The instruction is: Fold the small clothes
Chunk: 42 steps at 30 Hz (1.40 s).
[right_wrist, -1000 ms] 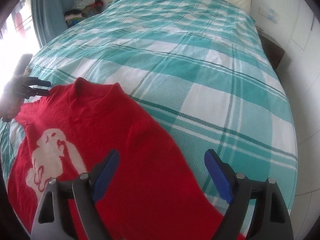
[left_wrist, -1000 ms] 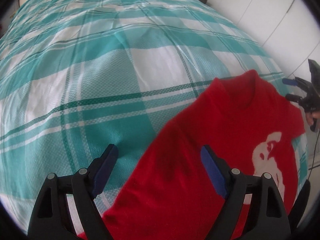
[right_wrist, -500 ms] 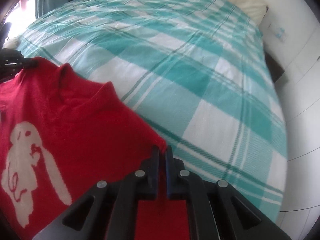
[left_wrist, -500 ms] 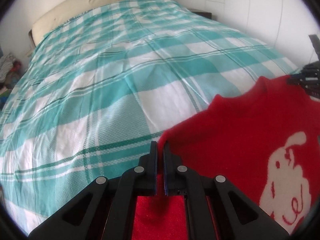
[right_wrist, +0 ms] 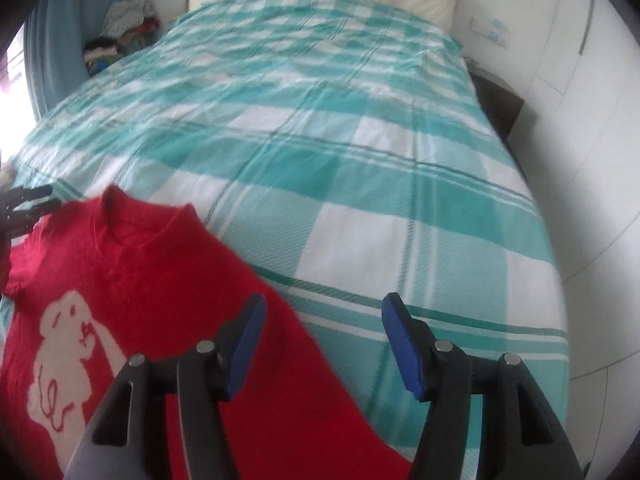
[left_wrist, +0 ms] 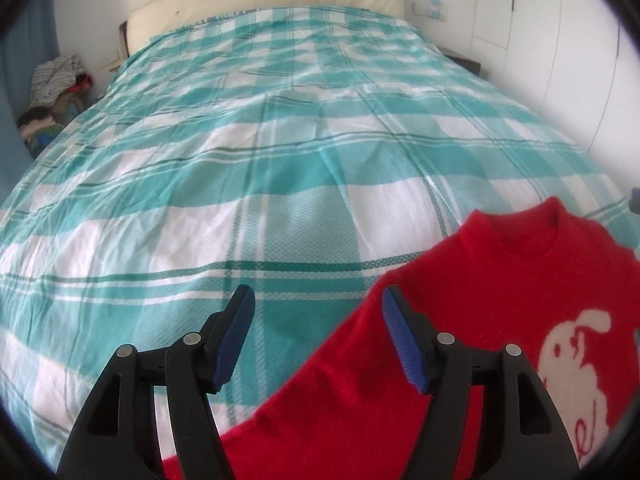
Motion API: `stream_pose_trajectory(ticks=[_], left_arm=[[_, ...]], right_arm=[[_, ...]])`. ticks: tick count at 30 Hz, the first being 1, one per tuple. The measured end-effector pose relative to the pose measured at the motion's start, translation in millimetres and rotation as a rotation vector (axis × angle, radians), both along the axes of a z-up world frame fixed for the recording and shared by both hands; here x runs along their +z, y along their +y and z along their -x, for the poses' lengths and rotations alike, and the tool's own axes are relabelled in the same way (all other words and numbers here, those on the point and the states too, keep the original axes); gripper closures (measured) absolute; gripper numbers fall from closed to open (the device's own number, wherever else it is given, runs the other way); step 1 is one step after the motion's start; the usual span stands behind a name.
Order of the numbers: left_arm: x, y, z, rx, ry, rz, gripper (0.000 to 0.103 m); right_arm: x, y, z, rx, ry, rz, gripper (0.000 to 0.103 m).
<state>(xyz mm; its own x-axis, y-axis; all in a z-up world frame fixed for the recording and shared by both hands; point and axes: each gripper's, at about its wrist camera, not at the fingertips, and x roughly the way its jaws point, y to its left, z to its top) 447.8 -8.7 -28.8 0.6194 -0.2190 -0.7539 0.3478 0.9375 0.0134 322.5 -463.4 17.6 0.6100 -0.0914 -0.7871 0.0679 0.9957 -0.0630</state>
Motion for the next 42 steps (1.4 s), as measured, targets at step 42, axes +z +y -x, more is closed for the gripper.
stream_pose_trajectory(ticks=[42], left_arm=[[-72, 98, 235, 0.326, 0.212, 0.089, 0.000]], right_arm=[[-52, 55, 319, -0.339, -0.271, -0.185, 0.022]])
